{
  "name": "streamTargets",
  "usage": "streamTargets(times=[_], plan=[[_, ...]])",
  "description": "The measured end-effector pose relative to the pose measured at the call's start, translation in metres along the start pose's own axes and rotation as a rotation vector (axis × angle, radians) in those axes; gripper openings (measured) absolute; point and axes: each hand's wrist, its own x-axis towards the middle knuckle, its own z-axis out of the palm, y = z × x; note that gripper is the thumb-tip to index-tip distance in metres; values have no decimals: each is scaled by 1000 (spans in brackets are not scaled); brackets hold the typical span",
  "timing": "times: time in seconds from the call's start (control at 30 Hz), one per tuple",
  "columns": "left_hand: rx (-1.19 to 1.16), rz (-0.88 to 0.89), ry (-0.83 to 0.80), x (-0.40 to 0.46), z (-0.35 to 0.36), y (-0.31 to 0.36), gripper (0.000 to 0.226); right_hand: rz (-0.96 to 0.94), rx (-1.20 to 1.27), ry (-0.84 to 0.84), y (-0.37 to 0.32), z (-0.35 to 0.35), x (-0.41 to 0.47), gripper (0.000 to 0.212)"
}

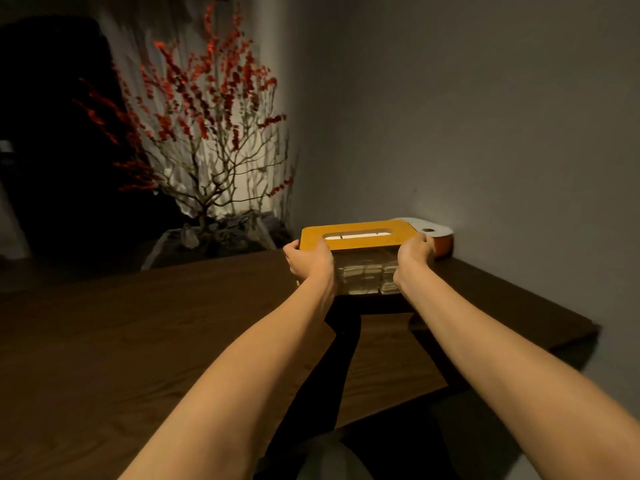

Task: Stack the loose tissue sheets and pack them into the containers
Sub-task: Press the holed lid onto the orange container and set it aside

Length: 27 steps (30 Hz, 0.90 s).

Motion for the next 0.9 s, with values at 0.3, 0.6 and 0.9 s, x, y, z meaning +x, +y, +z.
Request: streamTargets(times=[0.3,0.6,0.9], plan=[[32,-82,-242,-58,95,-55,35,-105,-28,207,-30,-100,66,32],[54,-104,-439,-87,138,-86,43,-163,-8,348,-28,-152,105,34],[367,45,-638,-78,161,-103,81,-377,-303,459,-4,-165,124,40]])
